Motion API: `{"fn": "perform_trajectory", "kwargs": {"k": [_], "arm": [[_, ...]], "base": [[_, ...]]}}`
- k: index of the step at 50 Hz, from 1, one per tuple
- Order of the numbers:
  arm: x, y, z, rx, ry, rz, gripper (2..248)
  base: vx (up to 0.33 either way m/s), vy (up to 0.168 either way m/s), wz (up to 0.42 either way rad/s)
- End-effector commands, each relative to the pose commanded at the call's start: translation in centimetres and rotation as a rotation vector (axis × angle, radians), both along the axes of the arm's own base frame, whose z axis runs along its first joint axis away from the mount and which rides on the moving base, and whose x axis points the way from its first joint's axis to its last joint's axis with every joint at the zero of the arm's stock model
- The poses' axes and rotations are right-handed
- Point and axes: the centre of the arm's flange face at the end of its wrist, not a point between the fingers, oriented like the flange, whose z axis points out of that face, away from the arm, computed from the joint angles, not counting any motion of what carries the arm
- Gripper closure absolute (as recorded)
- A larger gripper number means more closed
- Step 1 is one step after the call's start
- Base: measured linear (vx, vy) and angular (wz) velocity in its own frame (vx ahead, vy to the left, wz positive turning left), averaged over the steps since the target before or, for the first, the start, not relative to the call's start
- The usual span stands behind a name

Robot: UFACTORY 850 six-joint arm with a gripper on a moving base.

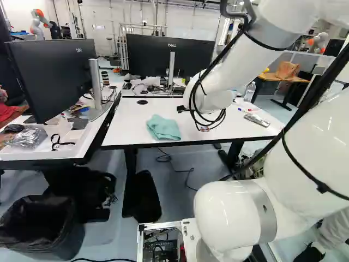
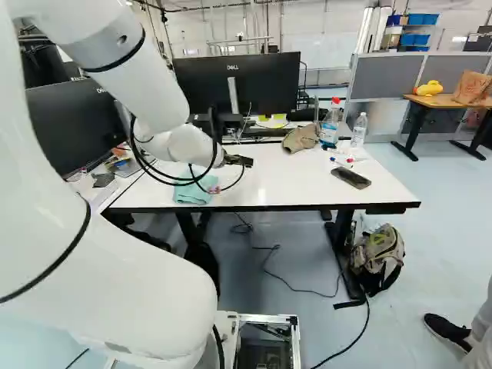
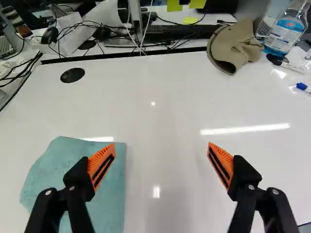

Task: Clean the table with the green towel

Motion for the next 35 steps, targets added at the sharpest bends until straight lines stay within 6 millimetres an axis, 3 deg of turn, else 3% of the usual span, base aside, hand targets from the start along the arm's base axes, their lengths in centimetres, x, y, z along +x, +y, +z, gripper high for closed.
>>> {"fn": "perform_trajectory", "kwargs": {"k": [35], "arm": [[-5.3, 0.7, -4.2, -0.020, -0.168, 0.030, 3]], "base": [[0.000, 0.000, 0.000]]}}
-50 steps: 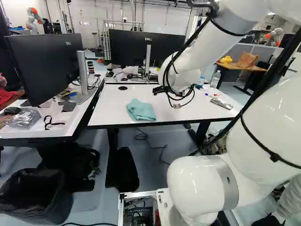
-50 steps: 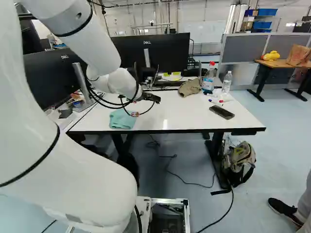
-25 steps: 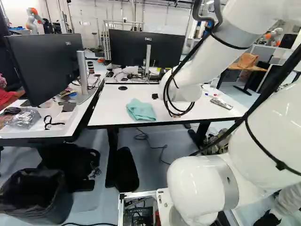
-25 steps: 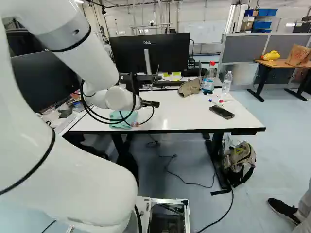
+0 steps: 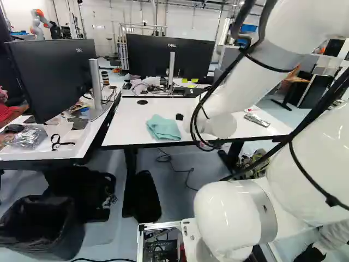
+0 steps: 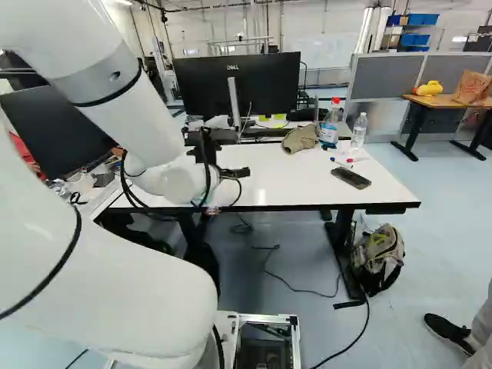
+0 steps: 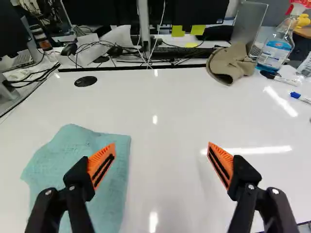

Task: Clean the table with the green towel

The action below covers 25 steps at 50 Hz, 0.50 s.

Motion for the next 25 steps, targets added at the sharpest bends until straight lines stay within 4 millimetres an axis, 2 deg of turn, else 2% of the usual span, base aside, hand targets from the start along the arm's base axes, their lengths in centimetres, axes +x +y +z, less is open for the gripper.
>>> {"fn": "perform_trajectory", "kwargs": {"k": [25], "arm": [[-2.6, 0.3, -1.6, -0.006, -0.074, 0.015, 3]], "base": [[0.000, 0.000, 0.000]]}}
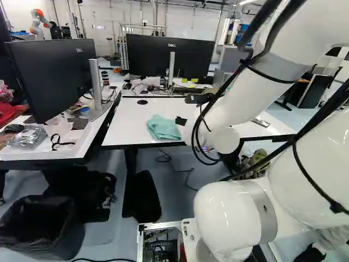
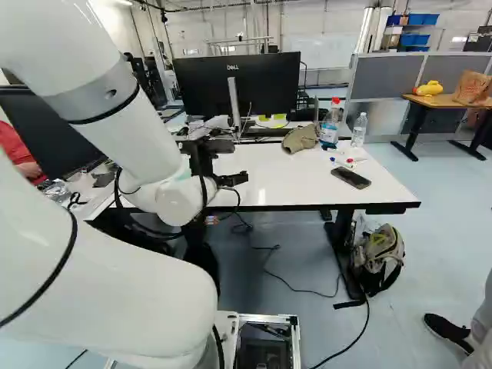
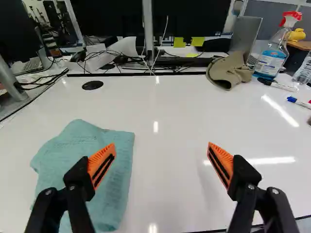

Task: Clean the table with the green towel

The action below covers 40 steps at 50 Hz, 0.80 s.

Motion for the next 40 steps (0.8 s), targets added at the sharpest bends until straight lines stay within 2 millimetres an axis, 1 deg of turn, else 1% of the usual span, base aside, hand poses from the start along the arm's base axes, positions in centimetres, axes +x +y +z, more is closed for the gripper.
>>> {"fn": "perform_trajectory", "kwargs": {"k": [20, 40], "arm": [[-1.2, 0.1, -0.7, -0.002, -0.033, 0.007, 3], [-1.5, 0.2, -0.8, -0.002, -0.041, 0.009, 3]], "base": [[0.000, 0.000, 0.000], [0.000, 0.000, 0.000]]}}
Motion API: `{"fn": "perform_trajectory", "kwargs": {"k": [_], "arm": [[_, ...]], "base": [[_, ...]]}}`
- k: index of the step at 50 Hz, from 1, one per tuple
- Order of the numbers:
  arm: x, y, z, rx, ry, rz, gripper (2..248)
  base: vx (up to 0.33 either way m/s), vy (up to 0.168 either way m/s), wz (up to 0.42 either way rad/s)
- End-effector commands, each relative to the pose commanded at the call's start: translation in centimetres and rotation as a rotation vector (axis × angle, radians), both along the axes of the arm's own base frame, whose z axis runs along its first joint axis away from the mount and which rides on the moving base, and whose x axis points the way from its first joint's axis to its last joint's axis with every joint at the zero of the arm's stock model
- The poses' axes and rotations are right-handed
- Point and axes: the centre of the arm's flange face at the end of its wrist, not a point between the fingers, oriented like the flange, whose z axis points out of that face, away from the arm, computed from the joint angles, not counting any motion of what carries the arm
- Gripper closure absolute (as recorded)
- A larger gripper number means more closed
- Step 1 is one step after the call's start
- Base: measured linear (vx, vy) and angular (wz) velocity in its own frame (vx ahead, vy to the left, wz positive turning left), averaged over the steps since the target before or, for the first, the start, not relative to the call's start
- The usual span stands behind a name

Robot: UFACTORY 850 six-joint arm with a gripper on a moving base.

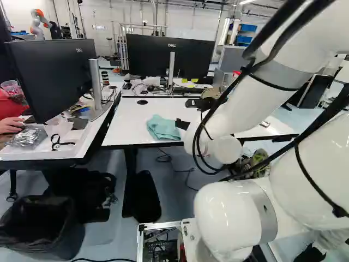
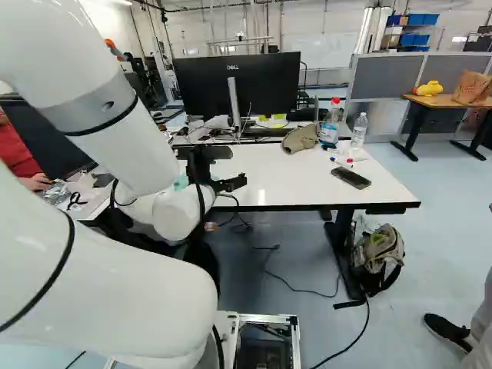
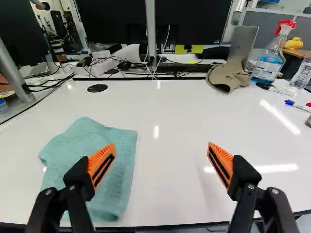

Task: Clean the table with the green towel

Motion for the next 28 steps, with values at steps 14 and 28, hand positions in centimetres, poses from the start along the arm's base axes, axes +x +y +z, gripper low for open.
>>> {"fn": "perform_trajectory", "kwargs": {"k": [14, 28], "arm": [[0.00, 0.00, 0.00, 0.000, 0.000, 0.000, 3], [0.00, 0.00, 0.00, 0.000, 0.000, 0.000, 3]], "base": [[0.000, 0.000, 0.000], [0.000, 0.000, 0.000]]}}
